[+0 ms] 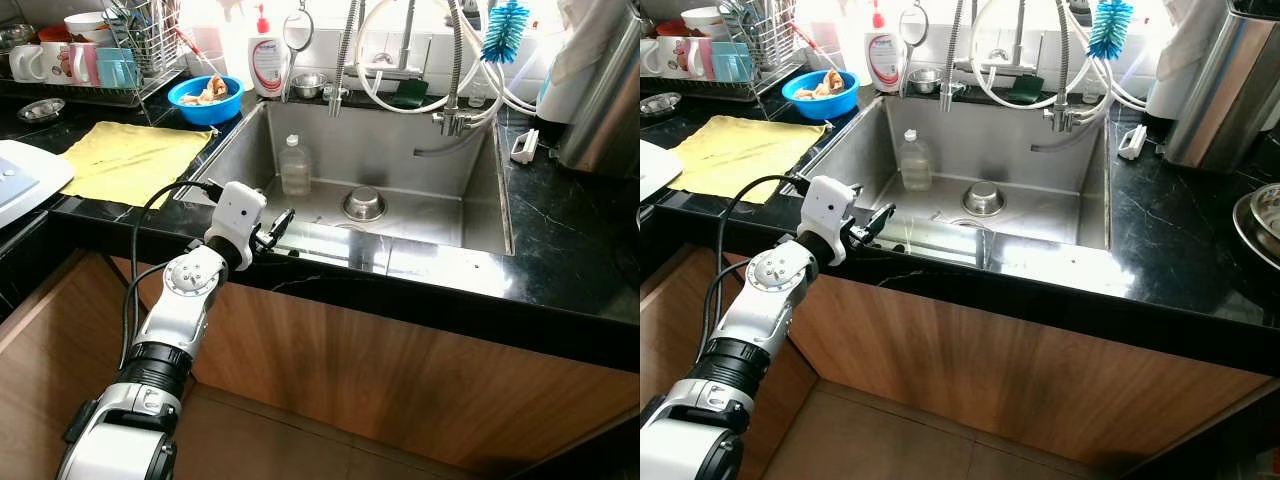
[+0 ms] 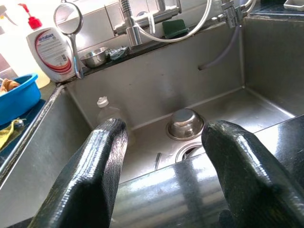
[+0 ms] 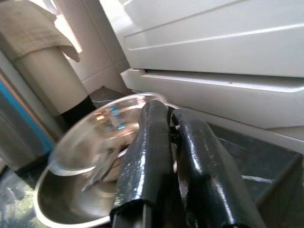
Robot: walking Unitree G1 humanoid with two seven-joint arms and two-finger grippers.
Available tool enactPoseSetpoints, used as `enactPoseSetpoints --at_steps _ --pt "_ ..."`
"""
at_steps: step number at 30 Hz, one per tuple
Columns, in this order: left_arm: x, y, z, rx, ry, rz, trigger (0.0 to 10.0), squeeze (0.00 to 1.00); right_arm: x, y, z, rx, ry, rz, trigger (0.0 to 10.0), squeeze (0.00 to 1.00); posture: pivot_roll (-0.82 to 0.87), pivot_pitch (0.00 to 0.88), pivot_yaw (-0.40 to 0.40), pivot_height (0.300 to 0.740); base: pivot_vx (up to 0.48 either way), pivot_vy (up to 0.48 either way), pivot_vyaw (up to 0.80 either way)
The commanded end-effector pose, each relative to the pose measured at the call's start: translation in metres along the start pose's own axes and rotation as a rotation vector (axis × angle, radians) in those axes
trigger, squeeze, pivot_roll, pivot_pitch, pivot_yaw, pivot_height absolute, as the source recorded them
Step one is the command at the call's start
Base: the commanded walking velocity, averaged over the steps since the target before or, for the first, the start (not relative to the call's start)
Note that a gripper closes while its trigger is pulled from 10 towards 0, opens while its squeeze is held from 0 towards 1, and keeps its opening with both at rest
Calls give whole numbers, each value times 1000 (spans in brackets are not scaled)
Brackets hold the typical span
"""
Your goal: Kitchen organization
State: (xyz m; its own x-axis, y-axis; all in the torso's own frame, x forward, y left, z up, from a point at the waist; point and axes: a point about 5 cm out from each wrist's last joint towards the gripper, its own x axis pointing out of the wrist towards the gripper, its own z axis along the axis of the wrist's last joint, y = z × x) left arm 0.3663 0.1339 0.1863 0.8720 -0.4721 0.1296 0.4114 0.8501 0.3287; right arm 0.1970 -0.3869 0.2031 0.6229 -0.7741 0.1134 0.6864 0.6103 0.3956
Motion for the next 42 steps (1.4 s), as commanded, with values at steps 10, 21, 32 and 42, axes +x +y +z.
enactPoseSetpoints --at_steps 10,21,32,42 --pt "3 -1 2 11 -7 0 10000 0 0 17 11 17 -42 69 0 0 -12 21 31 740 0 0 0" --pt "3 -1 2 5 -7 2 10000 0 -7 53 32 -24 -157 249 10000 0 -16 16 29 740 0 0 0" --pt "3 -1 2 1 -8 6 10000 0 -34 112 33 -54 -145 656 10000 0 -10 22 27 740 0 0 0" --pt "3 2 2 -23 2 17 10000 0 -73 129 -14 -33 64 952 10000 0 -6 18 25 740 0 0 0"
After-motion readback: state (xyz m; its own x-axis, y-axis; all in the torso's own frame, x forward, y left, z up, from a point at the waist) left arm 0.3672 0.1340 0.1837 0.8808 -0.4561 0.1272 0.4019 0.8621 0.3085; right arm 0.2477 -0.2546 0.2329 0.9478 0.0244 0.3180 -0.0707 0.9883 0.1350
